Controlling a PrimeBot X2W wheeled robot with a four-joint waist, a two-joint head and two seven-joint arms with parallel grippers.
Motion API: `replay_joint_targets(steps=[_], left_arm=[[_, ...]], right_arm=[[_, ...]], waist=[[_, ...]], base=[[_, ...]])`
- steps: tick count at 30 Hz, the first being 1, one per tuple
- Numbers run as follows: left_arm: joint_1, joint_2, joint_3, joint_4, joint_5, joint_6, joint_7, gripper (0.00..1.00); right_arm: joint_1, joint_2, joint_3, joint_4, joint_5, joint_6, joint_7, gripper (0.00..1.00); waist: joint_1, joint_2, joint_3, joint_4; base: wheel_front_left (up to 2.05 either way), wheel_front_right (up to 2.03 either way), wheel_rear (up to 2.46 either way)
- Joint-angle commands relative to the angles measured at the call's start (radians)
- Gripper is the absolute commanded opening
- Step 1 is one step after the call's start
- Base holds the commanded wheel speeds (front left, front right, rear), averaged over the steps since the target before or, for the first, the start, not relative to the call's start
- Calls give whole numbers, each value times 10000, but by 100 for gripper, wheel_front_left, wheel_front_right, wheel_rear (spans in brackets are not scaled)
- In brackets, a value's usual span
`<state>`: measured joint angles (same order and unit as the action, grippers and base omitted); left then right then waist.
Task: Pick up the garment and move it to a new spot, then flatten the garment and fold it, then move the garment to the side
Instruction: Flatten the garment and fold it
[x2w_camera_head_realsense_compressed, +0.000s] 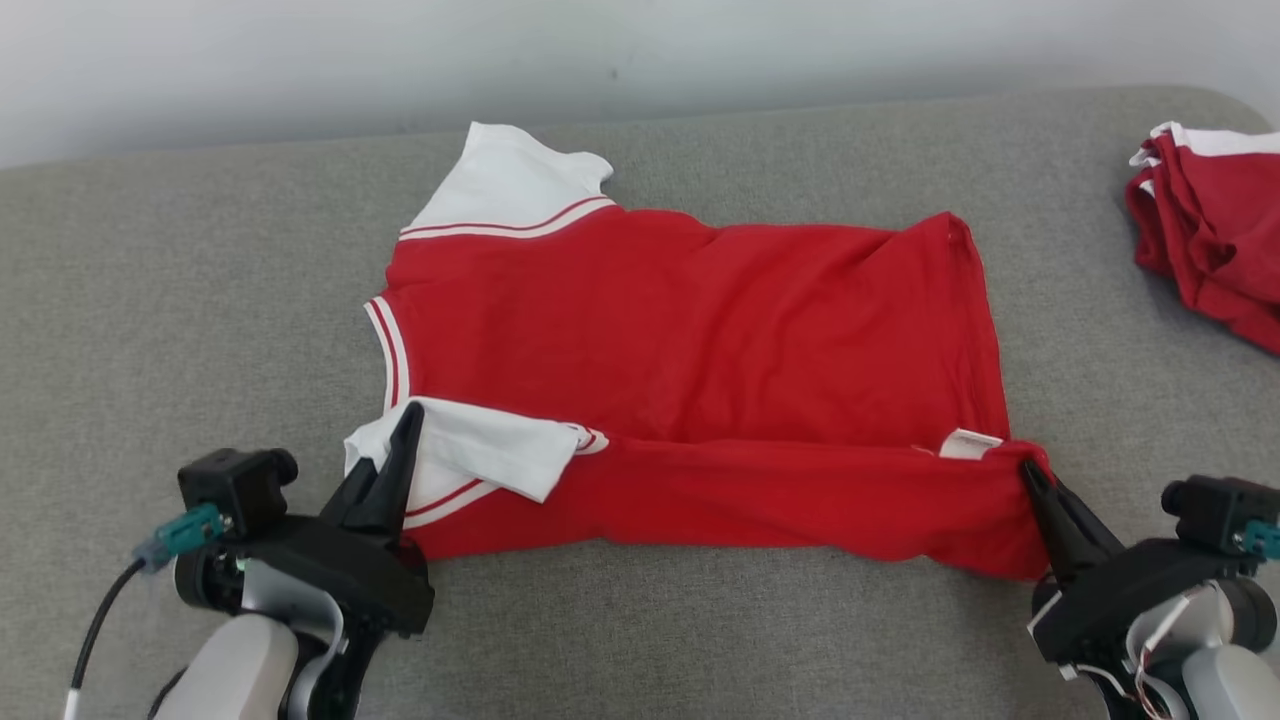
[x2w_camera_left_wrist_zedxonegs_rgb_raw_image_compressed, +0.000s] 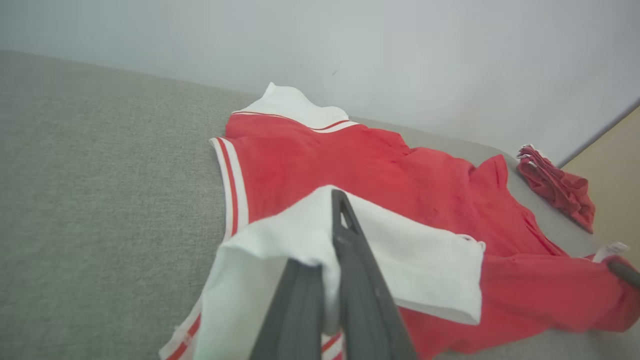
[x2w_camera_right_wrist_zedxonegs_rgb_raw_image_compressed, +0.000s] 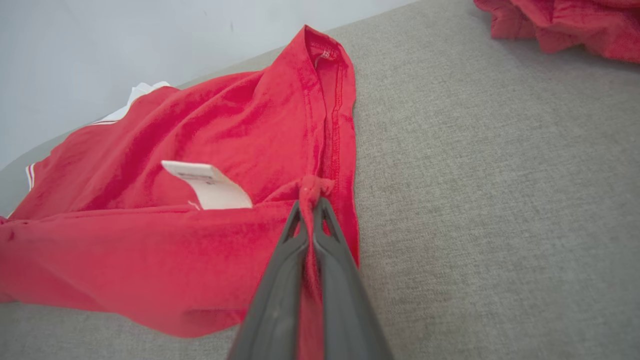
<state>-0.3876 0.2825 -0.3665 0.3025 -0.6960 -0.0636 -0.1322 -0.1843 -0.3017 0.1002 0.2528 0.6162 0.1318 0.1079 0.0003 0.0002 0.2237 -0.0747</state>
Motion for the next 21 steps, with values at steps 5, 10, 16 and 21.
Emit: replay_joint_targets(steps=[5, 10, 16, 21], left_arm=[[-722, -145, -100, 1092, 253, -164, -496, 100], [-525, -98, 75, 1440, 239, -240, -987, 100], [575, 135, 279, 1029, 300, -101, -1192, 100], [1252, 190, 260, 909, 286, 20, -1238, 100]], right_arm=[[-628, -70, 298, 856, 92, -22, -607, 100], [-506, -301, 521, 1213, 182, -22, -1121, 100], [6, -597, 768, 1029, 226, -22, -1341, 100], [383, -631, 807, 923, 241, -22, -1281, 100]], waist=[[-3, -2, 48, -25], [-3, -2, -186, 30], [-3, -2, -291, 82], [-3, -2, -280, 117]], base=[[0, 0, 0], [0, 0, 0], [0, 0, 0], [0, 0, 0]])
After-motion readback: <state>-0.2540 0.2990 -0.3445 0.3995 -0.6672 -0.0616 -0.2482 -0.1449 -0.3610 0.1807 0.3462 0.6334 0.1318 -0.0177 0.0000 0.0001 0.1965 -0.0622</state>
